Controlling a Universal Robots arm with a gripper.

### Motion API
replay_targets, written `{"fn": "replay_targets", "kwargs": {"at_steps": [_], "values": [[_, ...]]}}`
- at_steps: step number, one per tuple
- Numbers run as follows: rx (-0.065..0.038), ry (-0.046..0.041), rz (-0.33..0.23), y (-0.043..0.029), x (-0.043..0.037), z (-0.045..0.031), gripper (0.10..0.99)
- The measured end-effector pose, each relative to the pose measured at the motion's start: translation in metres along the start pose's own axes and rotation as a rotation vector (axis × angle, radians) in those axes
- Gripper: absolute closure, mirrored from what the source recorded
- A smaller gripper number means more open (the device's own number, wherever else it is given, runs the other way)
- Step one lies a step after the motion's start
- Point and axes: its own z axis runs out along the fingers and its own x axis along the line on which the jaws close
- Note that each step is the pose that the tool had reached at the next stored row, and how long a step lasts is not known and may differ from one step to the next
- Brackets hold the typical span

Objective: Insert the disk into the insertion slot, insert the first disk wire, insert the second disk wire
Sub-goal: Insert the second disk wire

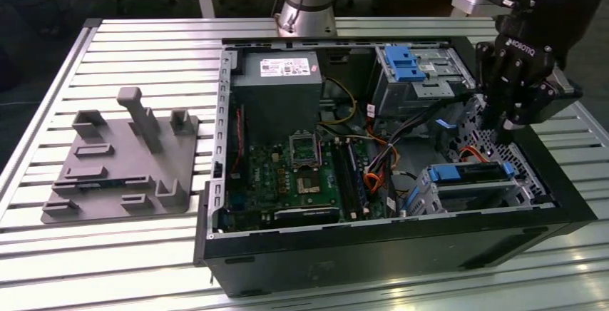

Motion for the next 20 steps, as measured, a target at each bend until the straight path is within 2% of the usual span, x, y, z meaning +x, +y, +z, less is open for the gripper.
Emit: {"fn": "replay_targets", "kwargs": {"at_steps": [3, 9, 11, 18, 20], "values": [[0.001, 0.0098, -0.003, 0.0051, -0.0077, -0.0015, 0.729], [0.003, 0.0219, -0.011, 0.0164, -0.0222, -0.0047, 0.729], [0.005, 0.0319, -0.015, 0.02, -0.0253, -0.0054, 0.729], [0.017, 0.0762, -0.058, 0.0278, -0.0287, -0.0043, 0.729], [0.019, 0.0828, -0.065, 0.0319, -0.0307, -0.004, 0.729]]}}
